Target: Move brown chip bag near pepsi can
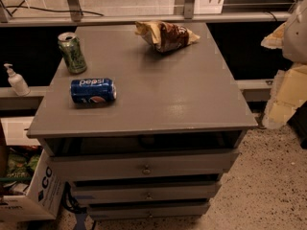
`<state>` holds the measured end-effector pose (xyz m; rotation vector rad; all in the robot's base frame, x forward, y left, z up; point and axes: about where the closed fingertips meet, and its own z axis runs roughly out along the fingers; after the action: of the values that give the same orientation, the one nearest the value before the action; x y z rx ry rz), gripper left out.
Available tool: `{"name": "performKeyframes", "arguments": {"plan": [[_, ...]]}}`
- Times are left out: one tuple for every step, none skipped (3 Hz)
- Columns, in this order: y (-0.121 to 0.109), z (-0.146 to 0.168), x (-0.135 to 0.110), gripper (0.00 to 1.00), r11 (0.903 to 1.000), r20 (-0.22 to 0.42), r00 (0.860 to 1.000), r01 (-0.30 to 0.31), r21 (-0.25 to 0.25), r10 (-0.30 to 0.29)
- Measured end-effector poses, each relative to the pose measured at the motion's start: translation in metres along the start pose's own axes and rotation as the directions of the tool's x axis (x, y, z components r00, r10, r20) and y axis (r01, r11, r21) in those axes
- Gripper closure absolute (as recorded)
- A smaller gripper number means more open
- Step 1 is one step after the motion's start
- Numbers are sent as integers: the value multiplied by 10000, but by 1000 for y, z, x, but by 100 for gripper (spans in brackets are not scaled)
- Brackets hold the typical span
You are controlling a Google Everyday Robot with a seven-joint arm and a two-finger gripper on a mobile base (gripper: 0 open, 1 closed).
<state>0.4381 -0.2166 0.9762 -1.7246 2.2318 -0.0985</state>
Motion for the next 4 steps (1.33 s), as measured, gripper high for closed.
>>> {"name": "performKeyframes", "arguments": {"plan": [[0, 0, 0, 0, 10000, 1, 10000, 0, 2, 0], [-1, 7, 3, 0, 10000, 204, 9998, 44, 33, -44], [-11, 31, 2, 0, 9998, 837, 9963, 199, 72, -205], [-40, 58, -14, 0, 9973, 1839, 9808, 569, 458, -644]]}}
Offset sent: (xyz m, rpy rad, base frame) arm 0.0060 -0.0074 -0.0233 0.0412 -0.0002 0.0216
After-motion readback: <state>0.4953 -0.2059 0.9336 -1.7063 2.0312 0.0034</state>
